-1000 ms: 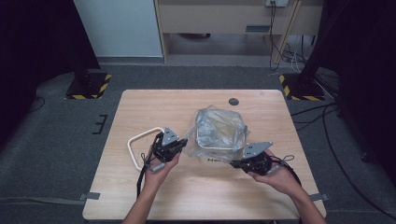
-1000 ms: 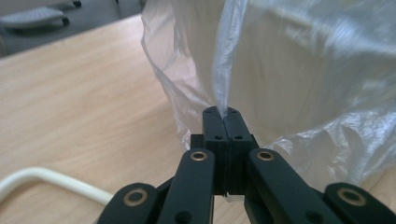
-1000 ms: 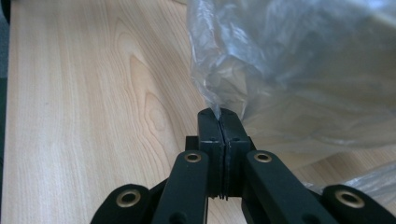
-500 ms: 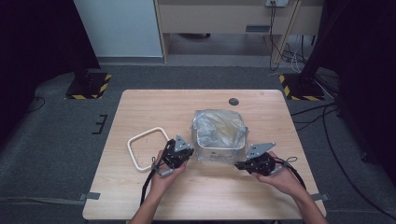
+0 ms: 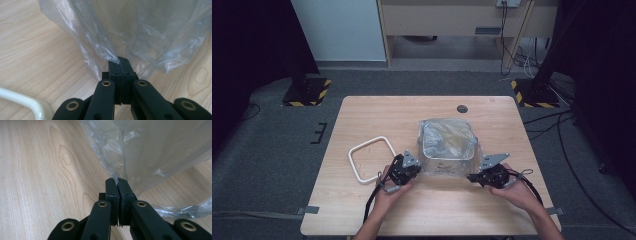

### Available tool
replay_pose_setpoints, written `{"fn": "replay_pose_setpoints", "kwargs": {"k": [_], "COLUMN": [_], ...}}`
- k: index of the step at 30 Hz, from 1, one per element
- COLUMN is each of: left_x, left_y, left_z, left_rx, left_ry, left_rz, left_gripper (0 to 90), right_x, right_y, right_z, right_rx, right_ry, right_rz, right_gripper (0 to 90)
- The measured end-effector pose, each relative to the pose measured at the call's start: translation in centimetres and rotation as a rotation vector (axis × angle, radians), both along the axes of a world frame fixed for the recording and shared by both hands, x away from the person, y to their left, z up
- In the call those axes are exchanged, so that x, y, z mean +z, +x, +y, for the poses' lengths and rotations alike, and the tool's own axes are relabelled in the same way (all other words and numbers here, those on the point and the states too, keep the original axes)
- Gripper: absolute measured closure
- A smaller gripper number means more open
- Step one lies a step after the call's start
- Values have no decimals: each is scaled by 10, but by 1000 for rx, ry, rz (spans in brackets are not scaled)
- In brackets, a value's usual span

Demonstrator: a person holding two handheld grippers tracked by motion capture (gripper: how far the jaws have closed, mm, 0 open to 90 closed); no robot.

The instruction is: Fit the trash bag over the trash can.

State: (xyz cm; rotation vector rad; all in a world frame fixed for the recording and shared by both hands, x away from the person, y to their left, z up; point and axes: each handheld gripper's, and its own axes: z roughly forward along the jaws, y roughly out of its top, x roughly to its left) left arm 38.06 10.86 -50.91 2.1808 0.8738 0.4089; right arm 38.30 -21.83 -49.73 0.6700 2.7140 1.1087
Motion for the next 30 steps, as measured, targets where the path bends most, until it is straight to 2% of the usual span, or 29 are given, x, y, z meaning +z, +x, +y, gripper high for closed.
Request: {"fn": "replay_pose_setpoints", "kwargs": {"k": [5,11,13,15,18,19,23,27,30], "left_x": [3,4,5,6,10,12,21,32,39], "left_y": [1,1,1,1,0,1,4,8,12], "left_z": [3,8,9,11,15,17,26,30,30], "left_rx": [18,31,43,60,83,85,104,112,110], "left_ry": [-19,-23,-21,-22,-34,-32,-58,-64,-59], "left_rz": [-21,-27,-40,-61,-91,-116,-150,-167,-181], "left_gripper": [891,876,839,726,576,529,452,397,376], "right_x": [5,21,25,28,29,29,35,41,44], "right_y": [-1,-12,-14,-13,-5,-1,17,36,49], "right_z": [-4,-16,-22,-30,-41,-45,-51,-47,-41], "right_rx": [-59,-99,-123,-159,-232,-257,-334,-346,-333], "right_ry": [25,47,66,86,104,114,116,142,138], "right_rz": [-26,-73,-90,-109,-123,-132,-145,-168,-169], "right_gripper": [680,520,479,457,446,443,428,387,385]}}
